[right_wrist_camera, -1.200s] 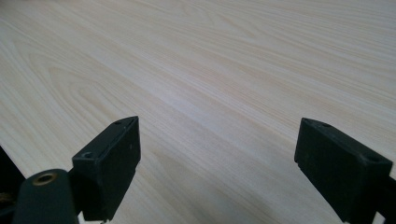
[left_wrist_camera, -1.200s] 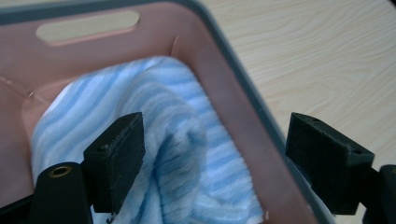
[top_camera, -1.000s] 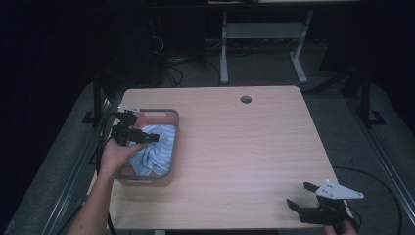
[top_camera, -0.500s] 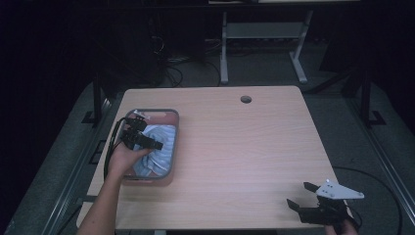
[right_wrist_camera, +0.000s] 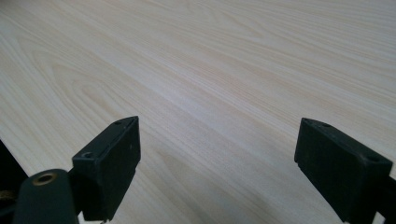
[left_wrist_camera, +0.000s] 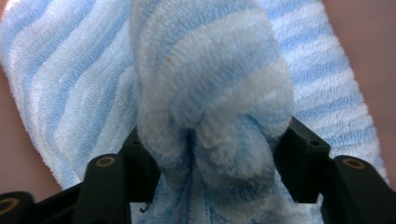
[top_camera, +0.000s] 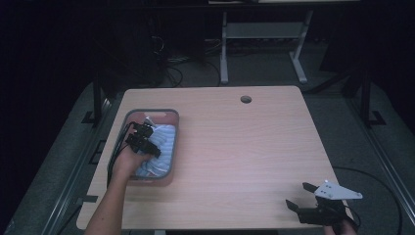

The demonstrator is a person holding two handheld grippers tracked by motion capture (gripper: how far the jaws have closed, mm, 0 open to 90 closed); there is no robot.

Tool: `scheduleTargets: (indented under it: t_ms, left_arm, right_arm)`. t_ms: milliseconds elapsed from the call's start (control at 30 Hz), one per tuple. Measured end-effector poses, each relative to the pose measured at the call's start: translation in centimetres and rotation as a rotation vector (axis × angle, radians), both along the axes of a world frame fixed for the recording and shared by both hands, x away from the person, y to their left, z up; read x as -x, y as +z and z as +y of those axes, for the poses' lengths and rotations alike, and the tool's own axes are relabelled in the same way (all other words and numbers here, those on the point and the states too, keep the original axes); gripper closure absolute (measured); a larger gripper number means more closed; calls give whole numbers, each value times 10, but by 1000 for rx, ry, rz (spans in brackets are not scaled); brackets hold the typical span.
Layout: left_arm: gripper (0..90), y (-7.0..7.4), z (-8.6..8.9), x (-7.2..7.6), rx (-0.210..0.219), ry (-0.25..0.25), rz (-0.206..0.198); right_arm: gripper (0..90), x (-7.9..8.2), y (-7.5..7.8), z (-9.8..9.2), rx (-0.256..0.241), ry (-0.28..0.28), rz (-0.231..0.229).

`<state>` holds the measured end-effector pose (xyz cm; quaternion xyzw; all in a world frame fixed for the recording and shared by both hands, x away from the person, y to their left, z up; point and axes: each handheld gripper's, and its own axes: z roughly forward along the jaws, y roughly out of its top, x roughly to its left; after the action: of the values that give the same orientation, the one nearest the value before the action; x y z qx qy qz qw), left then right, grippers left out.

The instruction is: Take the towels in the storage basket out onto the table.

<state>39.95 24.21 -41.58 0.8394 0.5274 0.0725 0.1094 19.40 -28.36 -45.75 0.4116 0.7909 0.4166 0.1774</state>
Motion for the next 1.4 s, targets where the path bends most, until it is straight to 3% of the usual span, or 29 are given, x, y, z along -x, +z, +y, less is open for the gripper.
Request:
scheduleTargets:
  t_ms: [167, 567, 800, 933, 1067, 1200, 1300, 1400]
  left_arm:
    - [457, -3, -5, 0, -48, -19, -11]
    - [577, -3, -3, -1, -52, 19, -20]
    - [616, 5, 9, 2, 42, 39, -22]
    - [617, 9, 11, 6, 65, 32, -32]
    - [618, 23, 14, 16, 118, 2, -93]
    - [620, 35, 18, 26, 168, -10, -125]
    - [620, 41, 21, 30, 198, -2, -137]
    - [620, 50, 30, 35, 267, 18, -161]
  right_arm:
    - [137, 0, 0, 1, 3, 7, -3]
    - [138, 0, 0, -1, -1, 6, -7]
    - [137, 0, 0, -4, -18, -17, -4]
    - [137, -1, 0, -3, -17, -21, -2]
    - [137, 0, 0, -1, -12, -20, 1]
    - [137, 0, -1, -3, -18, -31, -3]
    - [137, -1, -1, -4, -18, -33, 1]
    - [137, 0, 0, -3, -16, -30, -1]
